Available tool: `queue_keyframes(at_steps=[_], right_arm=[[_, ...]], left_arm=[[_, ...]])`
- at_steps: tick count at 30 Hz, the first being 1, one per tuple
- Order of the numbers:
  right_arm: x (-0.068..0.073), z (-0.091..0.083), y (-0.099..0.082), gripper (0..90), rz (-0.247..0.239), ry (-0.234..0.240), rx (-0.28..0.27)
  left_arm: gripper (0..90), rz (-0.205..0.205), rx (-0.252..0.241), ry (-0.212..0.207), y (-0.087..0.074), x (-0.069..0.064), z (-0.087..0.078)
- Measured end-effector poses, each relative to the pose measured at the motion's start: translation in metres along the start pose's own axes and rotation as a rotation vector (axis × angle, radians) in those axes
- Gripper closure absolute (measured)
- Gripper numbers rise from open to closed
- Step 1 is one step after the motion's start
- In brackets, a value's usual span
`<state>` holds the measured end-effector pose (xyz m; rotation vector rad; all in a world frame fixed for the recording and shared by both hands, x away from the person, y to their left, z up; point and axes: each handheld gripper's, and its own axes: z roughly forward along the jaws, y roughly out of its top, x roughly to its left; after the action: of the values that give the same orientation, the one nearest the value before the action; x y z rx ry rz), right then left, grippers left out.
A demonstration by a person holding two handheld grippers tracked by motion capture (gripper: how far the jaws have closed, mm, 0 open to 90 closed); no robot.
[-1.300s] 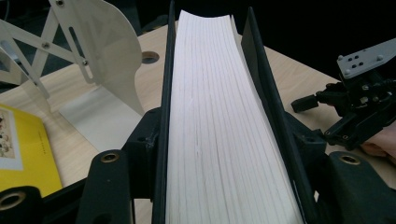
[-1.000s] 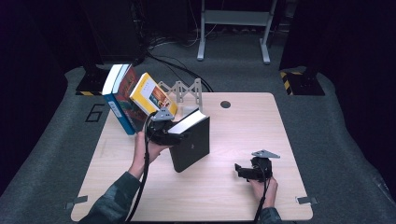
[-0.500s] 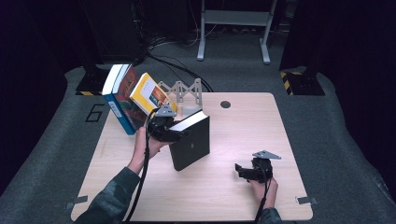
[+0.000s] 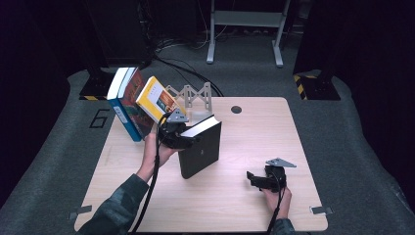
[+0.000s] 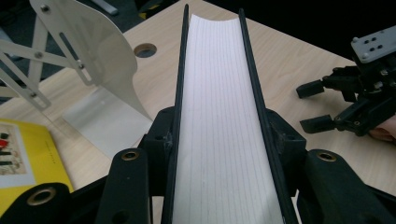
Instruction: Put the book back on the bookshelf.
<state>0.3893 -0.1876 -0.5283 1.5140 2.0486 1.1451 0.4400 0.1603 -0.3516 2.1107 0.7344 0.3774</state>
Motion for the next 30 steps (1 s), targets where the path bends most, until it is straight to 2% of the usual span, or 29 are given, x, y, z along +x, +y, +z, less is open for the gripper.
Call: queue_keyframes(at_steps=[9,13,14,15,16,19,20,23,30], right_arm=[[0.001,0.001,0.000,9.5,0.007,-0.015,0.001],[0.002,0.002,0.000,7.8,0.007,-0.036,0.005],[0.003,0.002,0.001,6.7,0.008,-0.042,0.020],[0.002,0.002,0.001,6.4,-0.006,-0.045,0.020],[0.003,0.003,0.001,6.4,-0.006,-0.047,0.021],[0.004,0.003,0.001,6.4,-0.009,-0.052,0.024],[0.004,0.003,0.001,6.5,-0.012,-0.054,0.026],[0.005,0.003,0.001,6.5,-0.011,-0.057,0.028],[0.005,0.004,0.001,6.8,-0.023,-0.063,0.029]], left_arm=[[53.2,-0.007,-0.010,0.035,0.015,0.007,-0.013],[53.2,-0.031,-0.024,0.060,0.019,0.012,-0.020],[53.2,-0.039,-0.026,0.080,0.021,0.017,-0.024],[53.2,-0.039,-0.026,0.080,0.021,0.017,-0.024],[53.2,-0.058,-0.028,0.093,0.022,0.020,-0.026],[53.2,-0.061,-0.023,0.104,0.024,0.023,-0.029],[53.2,-0.082,-0.025,0.114,0.025,0.028,-0.030],[53.2,-0.104,-0.030,0.120,0.027,0.032,-0.031],[53.2,-0.148,-0.034,0.169,0.037,0.045,-0.027]])
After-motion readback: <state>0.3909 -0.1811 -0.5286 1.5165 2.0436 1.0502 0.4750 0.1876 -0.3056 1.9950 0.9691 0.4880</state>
